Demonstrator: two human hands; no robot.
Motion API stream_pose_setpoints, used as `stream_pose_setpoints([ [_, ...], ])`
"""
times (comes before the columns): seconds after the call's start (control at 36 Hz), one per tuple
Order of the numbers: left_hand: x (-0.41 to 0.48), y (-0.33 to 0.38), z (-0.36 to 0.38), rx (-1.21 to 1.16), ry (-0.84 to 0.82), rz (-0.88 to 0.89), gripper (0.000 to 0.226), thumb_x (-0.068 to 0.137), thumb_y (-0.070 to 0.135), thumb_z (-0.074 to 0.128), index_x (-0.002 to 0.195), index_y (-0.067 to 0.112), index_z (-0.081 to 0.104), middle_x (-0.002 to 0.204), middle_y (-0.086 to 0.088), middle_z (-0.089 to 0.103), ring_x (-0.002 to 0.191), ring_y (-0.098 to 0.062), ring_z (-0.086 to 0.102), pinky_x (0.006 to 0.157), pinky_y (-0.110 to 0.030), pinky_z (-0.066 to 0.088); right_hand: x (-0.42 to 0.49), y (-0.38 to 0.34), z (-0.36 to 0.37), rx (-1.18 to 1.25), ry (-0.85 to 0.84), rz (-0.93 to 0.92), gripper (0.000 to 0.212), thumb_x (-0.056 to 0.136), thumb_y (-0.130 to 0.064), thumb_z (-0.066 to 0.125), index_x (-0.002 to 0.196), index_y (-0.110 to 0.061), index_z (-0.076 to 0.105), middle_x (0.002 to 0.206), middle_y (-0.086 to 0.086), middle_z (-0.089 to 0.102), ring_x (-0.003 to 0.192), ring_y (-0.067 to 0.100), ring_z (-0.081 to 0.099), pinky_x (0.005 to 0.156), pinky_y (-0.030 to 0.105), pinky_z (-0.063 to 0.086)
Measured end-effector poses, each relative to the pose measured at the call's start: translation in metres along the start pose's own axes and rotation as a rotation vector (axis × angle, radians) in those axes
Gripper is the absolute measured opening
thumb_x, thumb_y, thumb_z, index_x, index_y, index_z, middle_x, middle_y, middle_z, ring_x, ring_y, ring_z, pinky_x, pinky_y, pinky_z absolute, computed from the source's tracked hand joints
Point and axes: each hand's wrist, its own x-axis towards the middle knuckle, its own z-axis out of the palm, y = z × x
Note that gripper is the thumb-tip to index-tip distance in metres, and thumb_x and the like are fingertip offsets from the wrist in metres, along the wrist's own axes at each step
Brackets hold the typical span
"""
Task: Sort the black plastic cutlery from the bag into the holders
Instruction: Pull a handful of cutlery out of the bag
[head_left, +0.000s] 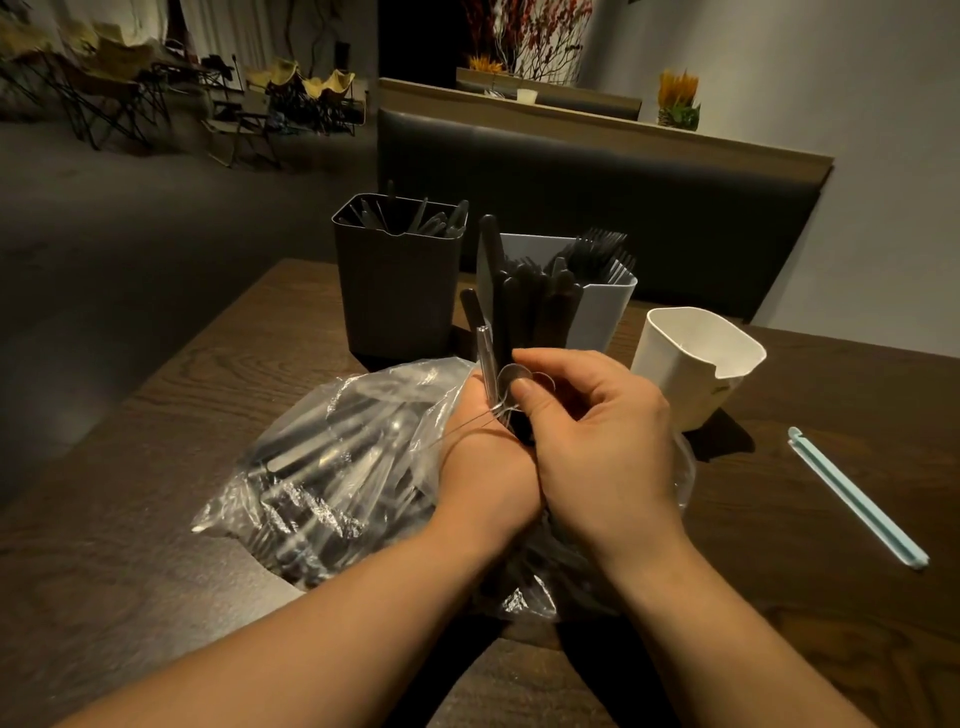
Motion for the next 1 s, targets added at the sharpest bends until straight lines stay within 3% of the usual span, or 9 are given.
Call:
stream_pose_setpoints([
  [0.14,-0.001,0.000,-0.003,0.085,-0.051,-0.017,0.037,0.084,0.003,0.075,0.108,0.028,0.061,0.092,0.003,0.075,0.085,-0.011,0.072,0.072,-0.027,0.059,0.006,-0.001,-0.007,0.093,-0.008,0.076,0.026,0.085,-0.002,0.074,0.091,-0.027,0.075,0.084,-0.012,0.074,0.085,0.003,0.070,0.077,0.028,0.060],
  [0.22,-0.002,0.001,-0.004,0.132,-0.075,0.013,0.042,0.075,-0.001,0.076,0.109,0.019,0.063,0.090,-0.006,0.075,0.084,-0.021,0.073,0.076,-0.045,0.061,0.010,0.000,-0.013,0.114,-0.011,0.074,0.025,0.084,-0.002,0.075,0.090,-0.026,0.075,0.082,-0.010,0.074,0.084,0.006,0.071,0.076,0.032,0.061],
  [0.28,-0.003,0.003,-0.004,0.118,-0.110,0.016,0.045,0.072,-0.009,0.075,0.110,0.013,0.063,0.093,-0.009,0.075,0.087,-0.023,0.073,0.079,-0.048,0.061,0.011,0.002,-0.016,0.139,-0.007,0.088,0.024,0.084,-0.003,0.076,0.091,-0.025,0.076,0.083,-0.009,0.074,0.083,0.008,0.072,0.075,0.034,0.062],
  [0.39,-0.002,0.003,-0.005,0.132,-0.152,0.016,0.050,0.070,-0.010,0.075,0.112,0.014,0.063,0.098,-0.010,0.075,0.092,-0.028,0.073,0.082,-0.057,0.059,0.011,0.003,-0.020,0.142,-0.033,0.084,0.026,0.084,-0.001,0.075,0.090,-0.026,0.077,0.083,-0.010,0.075,0.082,0.005,0.072,0.074,0.025,0.060],
  [0.53,0.001,0.005,-0.005,0.213,-0.136,-0.027,0.058,0.059,0.009,0.079,0.113,0.022,0.064,0.099,0.000,0.075,0.096,-0.017,0.073,0.085,-0.046,0.060,0.021,-0.002,-0.033,0.248,0.086,0.041,0.024,0.084,0.008,0.072,0.087,-0.016,0.075,0.077,-0.001,0.074,0.071,0.010,0.072,0.065,0.019,0.057],
  [0.61,0.004,0.004,-0.007,0.221,-0.085,-0.056,0.056,0.066,0.000,0.082,0.113,0.025,0.062,0.097,0.007,0.075,0.093,-0.007,0.072,0.083,-0.034,0.059,0.039,-0.005,-0.058,0.276,0.203,-0.027,0.015,0.085,0.006,0.072,0.088,-0.009,0.071,0.077,0.006,0.073,0.069,0.017,0.072,0.065,0.024,0.059],
  [0.81,0.004,0.005,-0.008,0.248,-0.062,-0.083,0.052,0.068,0.000,0.083,0.103,0.029,0.060,0.094,0.004,0.073,0.089,-0.010,0.072,0.077,-0.032,0.059,0.092,0.032,-0.123,-0.027,0.435,-0.031,0.012,0.087,-0.010,0.075,0.096,-0.016,0.069,0.092,0.002,0.073,0.083,0.013,0.074,0.074,0.033,0.062],
  [0.94,0.003,0.005,-0.007,0.281,-0.054,-0.043,0.043,0.067,-0.005,0.082,0.095,0.023,0.064,0.084,0.003,0.074,0.080,-0.009,0.073,0.068,-0.029,0.057,0.122,0.060,-0.144,-0.432,0.274,0.001,0.018,0.091,-0.013,0.070,0.104,-0.026,0.068,0.106,-0.002,0.069,0.097,0.011,0.066,0.077,0.030,0.061],
  [1.0,0.003,0.004,-0.008,0.274,-0.059,-0.043,0.042,0.068,-0.005,0.082,0.097,0.022,0.065,0.084,0.003,0.075,0.081,-0.011,0.073,0.068,-0.028,0.056,0.124,0.068,-0.141,-0.549,0.181,0.012,0.021,0.093,-0.008,0.066,0.101,-0.027,0.069,0.105,-0.001,0.068,0.097,0.011,0.062,0.074,0.021,0.052],
])
